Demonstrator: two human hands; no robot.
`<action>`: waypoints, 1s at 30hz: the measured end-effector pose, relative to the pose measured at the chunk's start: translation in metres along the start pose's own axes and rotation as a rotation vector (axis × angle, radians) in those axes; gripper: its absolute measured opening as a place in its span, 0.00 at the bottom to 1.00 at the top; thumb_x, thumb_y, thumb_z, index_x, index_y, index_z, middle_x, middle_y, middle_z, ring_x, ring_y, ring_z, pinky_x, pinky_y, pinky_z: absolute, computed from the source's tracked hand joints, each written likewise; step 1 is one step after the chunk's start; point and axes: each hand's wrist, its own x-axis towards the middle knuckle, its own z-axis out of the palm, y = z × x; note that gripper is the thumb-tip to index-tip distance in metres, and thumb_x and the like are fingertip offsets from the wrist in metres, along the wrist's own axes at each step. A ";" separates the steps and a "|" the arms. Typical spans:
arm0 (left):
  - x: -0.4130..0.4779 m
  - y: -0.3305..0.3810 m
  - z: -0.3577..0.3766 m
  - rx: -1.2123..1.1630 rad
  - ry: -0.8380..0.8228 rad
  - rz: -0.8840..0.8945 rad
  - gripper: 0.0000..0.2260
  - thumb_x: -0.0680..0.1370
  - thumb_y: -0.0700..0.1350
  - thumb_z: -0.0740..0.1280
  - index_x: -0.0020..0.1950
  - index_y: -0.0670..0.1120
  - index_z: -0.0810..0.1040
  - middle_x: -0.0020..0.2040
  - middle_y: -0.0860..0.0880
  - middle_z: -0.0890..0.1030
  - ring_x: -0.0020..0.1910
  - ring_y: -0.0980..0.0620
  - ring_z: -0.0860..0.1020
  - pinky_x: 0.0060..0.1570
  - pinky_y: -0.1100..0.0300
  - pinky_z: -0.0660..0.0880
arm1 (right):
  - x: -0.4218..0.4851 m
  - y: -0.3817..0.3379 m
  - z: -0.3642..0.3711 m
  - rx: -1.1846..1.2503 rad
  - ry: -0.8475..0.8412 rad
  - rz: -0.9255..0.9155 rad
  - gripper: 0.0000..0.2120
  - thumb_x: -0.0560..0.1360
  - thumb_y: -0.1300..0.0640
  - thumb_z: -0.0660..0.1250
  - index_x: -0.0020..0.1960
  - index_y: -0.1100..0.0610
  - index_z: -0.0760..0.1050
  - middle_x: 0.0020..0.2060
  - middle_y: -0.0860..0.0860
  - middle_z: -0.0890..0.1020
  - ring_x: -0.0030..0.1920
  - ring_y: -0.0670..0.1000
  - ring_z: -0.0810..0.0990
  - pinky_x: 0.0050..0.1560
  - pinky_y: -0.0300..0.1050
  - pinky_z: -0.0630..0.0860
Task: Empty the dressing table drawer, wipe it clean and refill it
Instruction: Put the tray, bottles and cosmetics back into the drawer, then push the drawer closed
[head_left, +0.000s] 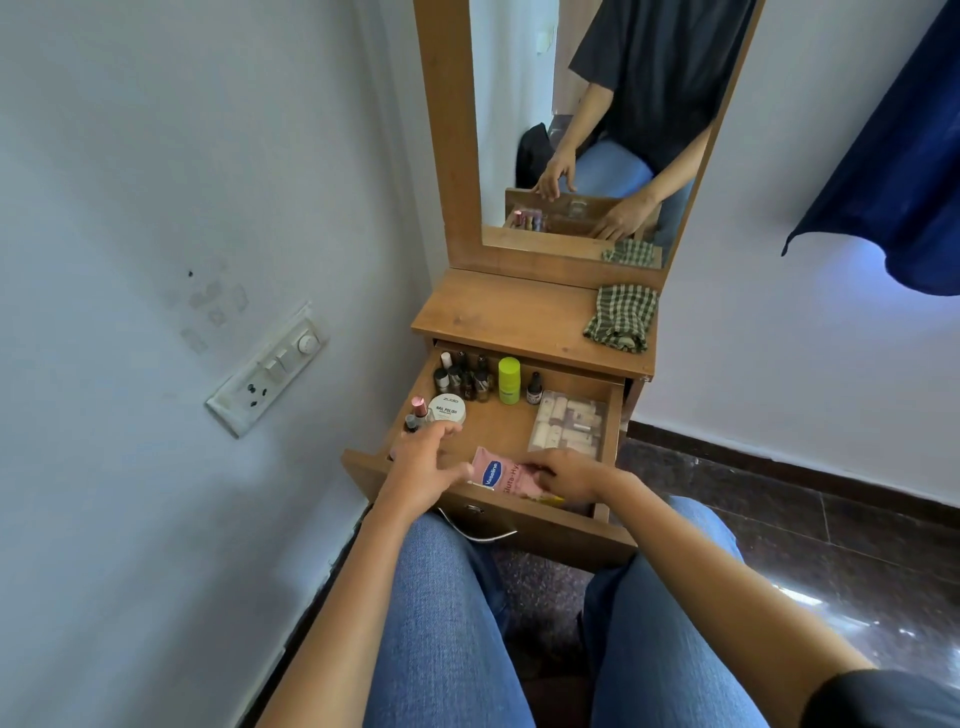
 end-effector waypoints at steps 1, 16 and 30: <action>-0.003 0.001 -0.002 -0.003 -0.035 0.018 0.28 0.69 0.46 0.75 0.67 0.49 0.70 0.63 0.54 0.71 0.59 0.58 0.68 0.60 0.61 0.67 | -0.005 0.000 0.000 0.026 0.038 -0.003 0.19 0.81 0.59 0.56 0.71 0.55 0.67 0.63 0.53 0.75 0.62 0.53 0.73 0.63 0.50 0.70; -0.033 -0.018 0.035 0.211 0.306 0.206 0.35 0.67 0.48 0.77 0.70 0.46 0.67 0.68 0.49 0.72 0.71 0.50 0.65 0.75 0.49 0.48 | -0.064 0.000 0.050 -0.138 0.673 -0.229 0.32 0.73 0.38 0.63 0.70 0.55 0.69 0.70 0.50 0.71 0.70 0.49 0.68 0.74 0.46 0.56; 0.009 0.001 0.053 0.267 0.445 0.040 0.40 0.68 0.57 0.73 0.72 0.37 0.62 0.72 0.38 0.65 0.74 0.42 0.60 0.72 0.45 0.54 | -0.032 0.021 0.009 -0.314 0.776 -0.141 0.35 0.73 0.35 0.58 0.71 0.58 0.67 0.69 0.53 0.71 0.71 0.51 0.67 0.75 0.44 0.48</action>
